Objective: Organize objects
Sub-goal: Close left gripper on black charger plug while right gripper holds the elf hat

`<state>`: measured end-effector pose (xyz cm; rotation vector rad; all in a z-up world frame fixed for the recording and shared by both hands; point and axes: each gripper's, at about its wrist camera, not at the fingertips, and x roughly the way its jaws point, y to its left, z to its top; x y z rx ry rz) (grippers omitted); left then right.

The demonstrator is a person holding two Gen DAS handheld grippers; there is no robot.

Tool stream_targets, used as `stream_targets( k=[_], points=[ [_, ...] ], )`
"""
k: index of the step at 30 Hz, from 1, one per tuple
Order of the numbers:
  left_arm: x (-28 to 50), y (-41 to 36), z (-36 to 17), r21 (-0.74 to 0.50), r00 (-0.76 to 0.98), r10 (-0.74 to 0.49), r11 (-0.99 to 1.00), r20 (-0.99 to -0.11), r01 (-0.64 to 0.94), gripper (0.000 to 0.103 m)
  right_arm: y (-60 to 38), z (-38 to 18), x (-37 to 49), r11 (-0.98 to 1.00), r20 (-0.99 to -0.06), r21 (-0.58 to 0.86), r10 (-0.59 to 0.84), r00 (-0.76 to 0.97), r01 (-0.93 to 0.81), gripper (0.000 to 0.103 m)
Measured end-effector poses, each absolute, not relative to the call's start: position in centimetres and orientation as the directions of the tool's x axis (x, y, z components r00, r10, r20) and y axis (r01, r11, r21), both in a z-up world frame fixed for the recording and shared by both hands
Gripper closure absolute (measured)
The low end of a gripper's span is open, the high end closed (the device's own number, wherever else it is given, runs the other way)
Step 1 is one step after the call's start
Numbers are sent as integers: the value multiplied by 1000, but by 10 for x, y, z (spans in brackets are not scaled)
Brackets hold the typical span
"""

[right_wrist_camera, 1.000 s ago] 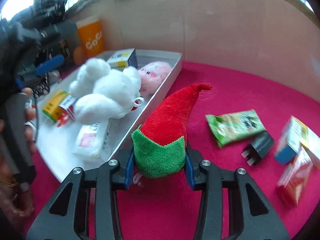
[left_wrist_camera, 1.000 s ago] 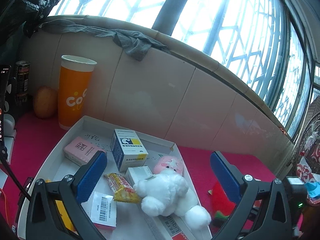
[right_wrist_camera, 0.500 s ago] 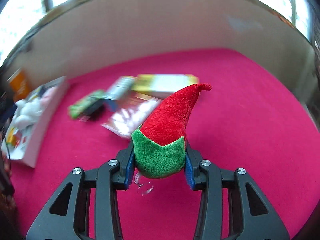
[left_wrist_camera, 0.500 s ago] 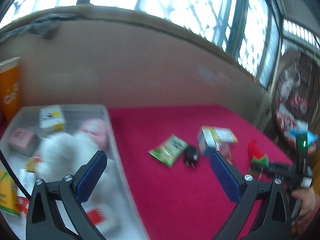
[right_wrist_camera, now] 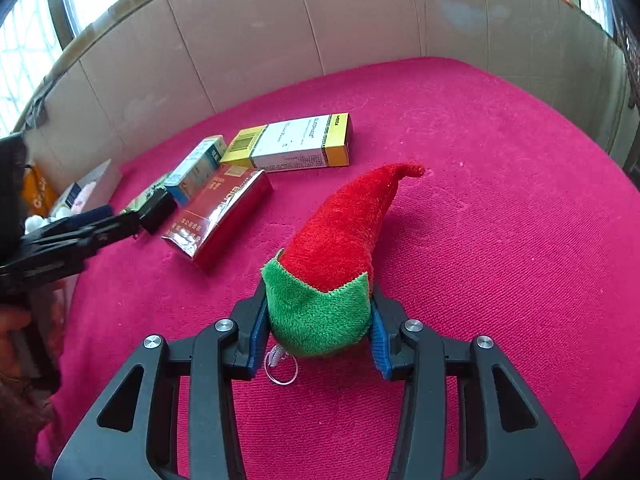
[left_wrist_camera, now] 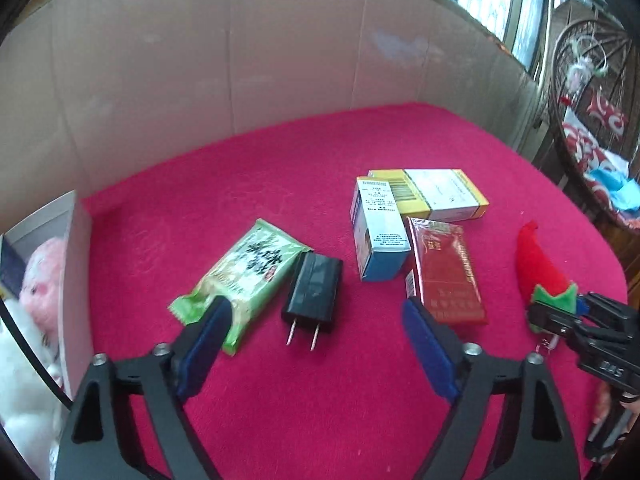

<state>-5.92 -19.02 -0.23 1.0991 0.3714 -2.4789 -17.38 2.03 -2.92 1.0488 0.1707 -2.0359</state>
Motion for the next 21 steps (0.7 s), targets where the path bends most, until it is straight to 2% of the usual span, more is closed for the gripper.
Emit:
stream_targets(
  k=[3, 6, 11, 12, 14, 15, 17, 21],
  points=[
    [-72, -186, -10, -50, -594, -250, -896, -765, 442, 29, 21, -31, -176, -648, -721, 262, -624, -301, 715, 61],
    [-83, -186, -19, -5, -565, -276, -895, -778, 445, 29, 23, -32, -177, -641, -713, 288, -640, -287, 712, 60],
    [-89, -191, -21, -14, -567, -266, -898, -780, 441, 31, 26, -34, -181, -631, -701, 325, -660, -268, 704, 60],
    [-89, -190, -21, -3, -566, -268, -902, -779, 432, 33, 27, -34, -181, -630, -700, 329, -663, -266, 703, 60],
    [-88, -186, -20, 2, -576, -265, -910, -774, 415, 53, 27, -34, -181, -629, -698, 334, -665, -264, 702, 60],
    [-87, -183, -19, 9, -578, -267, -912, -771, 410, 57, 27, -34, -181, -629, -698, 337, -667, -263, 701, 60],
    [-84, -180, -19, 13, -584, -272, -913, -765, 408, 74, 27, -34, -181, -627, -696, 341, -669, -260, 700, 60],
    [-77, -172, -18, 35, -588, -287, -915, -756, 401, 74, 27, -34, -182, -628, -697, 337, -667, -262, 701, 60]
  ],
)
